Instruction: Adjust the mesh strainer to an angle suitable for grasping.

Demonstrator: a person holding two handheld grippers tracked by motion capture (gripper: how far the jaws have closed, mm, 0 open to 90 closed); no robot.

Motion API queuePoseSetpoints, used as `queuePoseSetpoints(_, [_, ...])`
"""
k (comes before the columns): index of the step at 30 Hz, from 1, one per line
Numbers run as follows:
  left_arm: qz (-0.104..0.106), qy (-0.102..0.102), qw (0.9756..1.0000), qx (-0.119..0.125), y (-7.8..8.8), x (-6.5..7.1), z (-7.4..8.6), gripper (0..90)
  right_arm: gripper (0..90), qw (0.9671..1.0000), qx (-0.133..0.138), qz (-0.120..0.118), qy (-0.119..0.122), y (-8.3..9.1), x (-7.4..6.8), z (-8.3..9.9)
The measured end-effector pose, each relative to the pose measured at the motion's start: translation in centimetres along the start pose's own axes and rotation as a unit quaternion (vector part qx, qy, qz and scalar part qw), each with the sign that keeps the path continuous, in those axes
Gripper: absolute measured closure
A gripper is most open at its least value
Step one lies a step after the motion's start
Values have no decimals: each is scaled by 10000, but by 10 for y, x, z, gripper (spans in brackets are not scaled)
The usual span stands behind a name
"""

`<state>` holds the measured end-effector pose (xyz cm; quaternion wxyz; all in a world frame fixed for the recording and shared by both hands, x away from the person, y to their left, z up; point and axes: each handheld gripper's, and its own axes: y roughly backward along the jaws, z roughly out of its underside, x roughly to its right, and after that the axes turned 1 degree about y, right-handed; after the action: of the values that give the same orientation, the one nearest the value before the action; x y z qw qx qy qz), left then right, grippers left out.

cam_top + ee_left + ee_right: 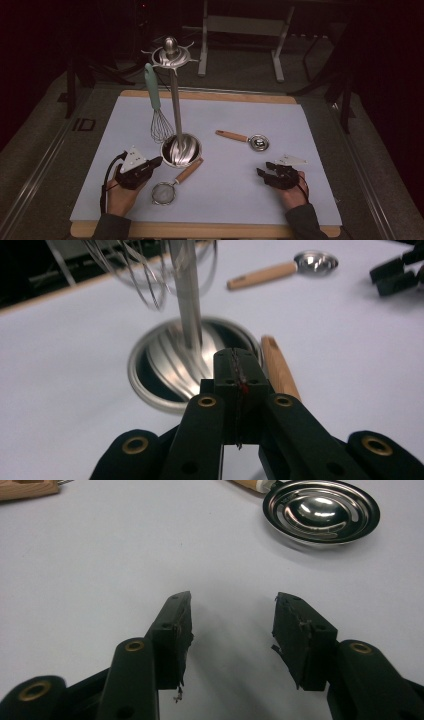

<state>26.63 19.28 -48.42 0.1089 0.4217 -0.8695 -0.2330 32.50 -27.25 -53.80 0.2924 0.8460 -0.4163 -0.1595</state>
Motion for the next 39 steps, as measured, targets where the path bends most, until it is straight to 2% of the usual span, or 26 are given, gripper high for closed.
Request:
queuePoseSetpoints(5, [89, 33, 9998, -169, -4, 6, 12, 900, 495, 10000, -2, 2, 2, 0, 0, 0])
queuePoseSetpoints(10, [84, 57, 9993, -362, -4, 10, 22, 900, 495, 10000, -5, 9, 14, 0, 0, 0])
queuePoseSetpoints(20, [67, 77, 9979, -641, 7, 16, 40, 898, 495, 10000, -11, 16, 15, 0, -1, 0])
queuePoseSetpoints(23, [37, 39, 9976, -696, 9, 17, 43, 895, 494, 10000, -10, 14, 21, 0, -1, 0])
queuePoseSetpoints(29, [8, 105, 9973, -733, 12, 16, 47, 882, 494, 10000, -13, 16, 14, 0, -1, 0])
queuePoseSetpoints(39, [31, 207, 9957, -901, 7, 16, 50, 843, 494, 10000, -19, 17, 22, 0, -1, 0])
